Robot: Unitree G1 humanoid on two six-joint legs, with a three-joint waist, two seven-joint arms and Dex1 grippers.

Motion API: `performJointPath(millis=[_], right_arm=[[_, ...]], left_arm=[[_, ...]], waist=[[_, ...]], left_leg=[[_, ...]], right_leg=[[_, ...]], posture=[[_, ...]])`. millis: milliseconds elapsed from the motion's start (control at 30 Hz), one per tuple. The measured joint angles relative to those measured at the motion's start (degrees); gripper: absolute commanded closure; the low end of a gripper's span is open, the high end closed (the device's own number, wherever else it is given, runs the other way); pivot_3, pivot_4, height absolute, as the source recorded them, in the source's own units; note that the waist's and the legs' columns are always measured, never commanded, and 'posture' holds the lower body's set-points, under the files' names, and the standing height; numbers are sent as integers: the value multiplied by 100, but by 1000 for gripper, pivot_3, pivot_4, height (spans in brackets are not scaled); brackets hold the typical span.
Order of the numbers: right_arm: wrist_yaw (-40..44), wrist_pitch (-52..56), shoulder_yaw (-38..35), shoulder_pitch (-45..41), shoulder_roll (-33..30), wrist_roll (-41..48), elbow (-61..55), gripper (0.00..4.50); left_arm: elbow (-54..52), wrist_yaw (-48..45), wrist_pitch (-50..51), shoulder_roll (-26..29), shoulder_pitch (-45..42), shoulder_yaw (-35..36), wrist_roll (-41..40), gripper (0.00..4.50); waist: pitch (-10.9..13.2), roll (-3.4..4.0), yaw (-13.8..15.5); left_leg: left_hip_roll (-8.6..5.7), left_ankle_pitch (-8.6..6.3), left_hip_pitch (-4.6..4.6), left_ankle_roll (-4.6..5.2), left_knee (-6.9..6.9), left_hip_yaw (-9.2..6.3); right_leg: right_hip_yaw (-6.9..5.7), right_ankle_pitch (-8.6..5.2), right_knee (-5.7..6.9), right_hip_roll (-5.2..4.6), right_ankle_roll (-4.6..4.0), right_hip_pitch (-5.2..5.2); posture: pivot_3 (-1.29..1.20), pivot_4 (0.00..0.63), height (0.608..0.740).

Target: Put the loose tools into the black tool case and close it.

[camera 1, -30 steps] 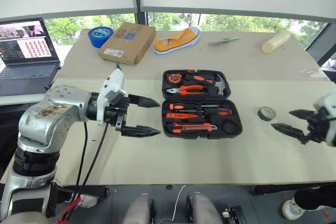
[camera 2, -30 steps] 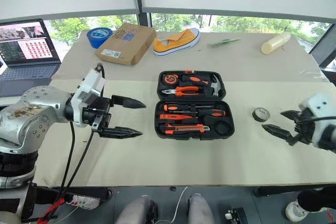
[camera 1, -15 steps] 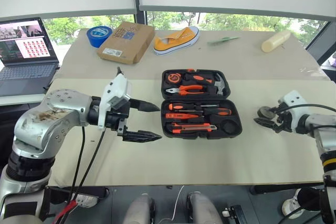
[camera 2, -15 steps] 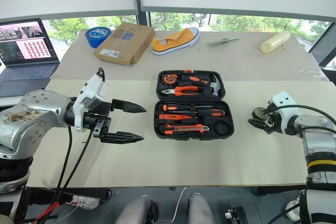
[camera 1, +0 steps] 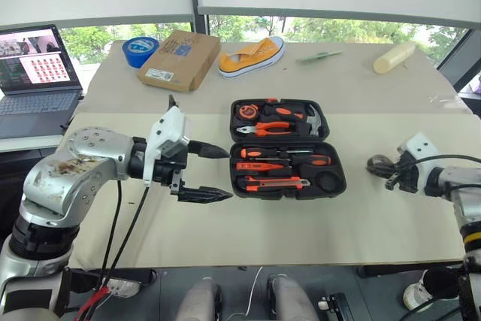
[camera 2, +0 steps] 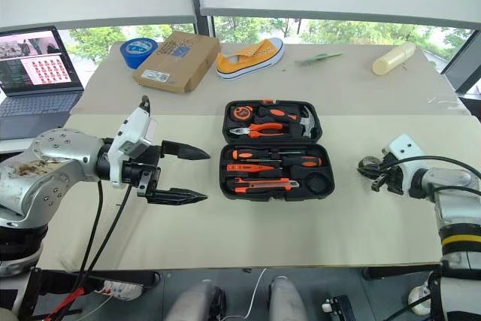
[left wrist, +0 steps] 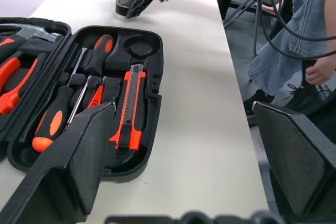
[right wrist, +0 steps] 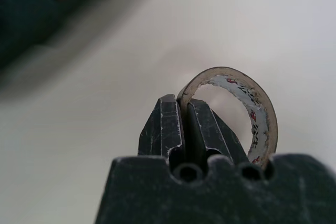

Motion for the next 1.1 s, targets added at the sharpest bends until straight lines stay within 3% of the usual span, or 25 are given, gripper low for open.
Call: performJointPath(millis=[133, 233, 633, 1067, 1100], right_arm=[[245, 1088, -164, 367, -219, 802, -2069, 4460], [130, 1210, 31, 760, -144, 805, -2784, 4460], [-354, 779, 694, 1122, 21, -81, -3132, 4460], [-28, 1128, 269, 1408, -236, 495, -3694, 76], [-15, 1166, 158, 1367, -313, 565, -3672, 76]], left_arm=[[14, 1, -104, -8, 9, -139, 83, 0], [102, 22, -203, -30, 10, -193, 127, 0], [216, 18, -366, -27, 44, -201, 245, 0], [259, -5, -460, -26, 46, -201, 311, 0], [307, 5, -464, -28, 44, -202, 331, 0]], waist=[[0, 0, -13], [1, -2, 29], [1, -3, 93], [1, -3, 109], [1, -3, 111]], left_leg=[[5, -10, 4, 17, -3, -7], [-1, -12, 2, 20, 0, -6], [-5, -9, 7, 15, 4, -1], [-3, -10, 7, 17, 3, -2], [-3, -10, 7, 17, 2, -2]], right_leg=[[-5, 0, 0, 6, 0, 3], [-7, 0, -3, 1, 0, 4], [-6, 0, -2, 3, 0, 7], [-7, 0, -3, 3, -1, 7], [-7, 0, -3, 3, -1, 7]], posture=[[0, 150, 735], [0, 150, 735], [0, 150, 735], [0, 150, 735], [0, 150, 735]])
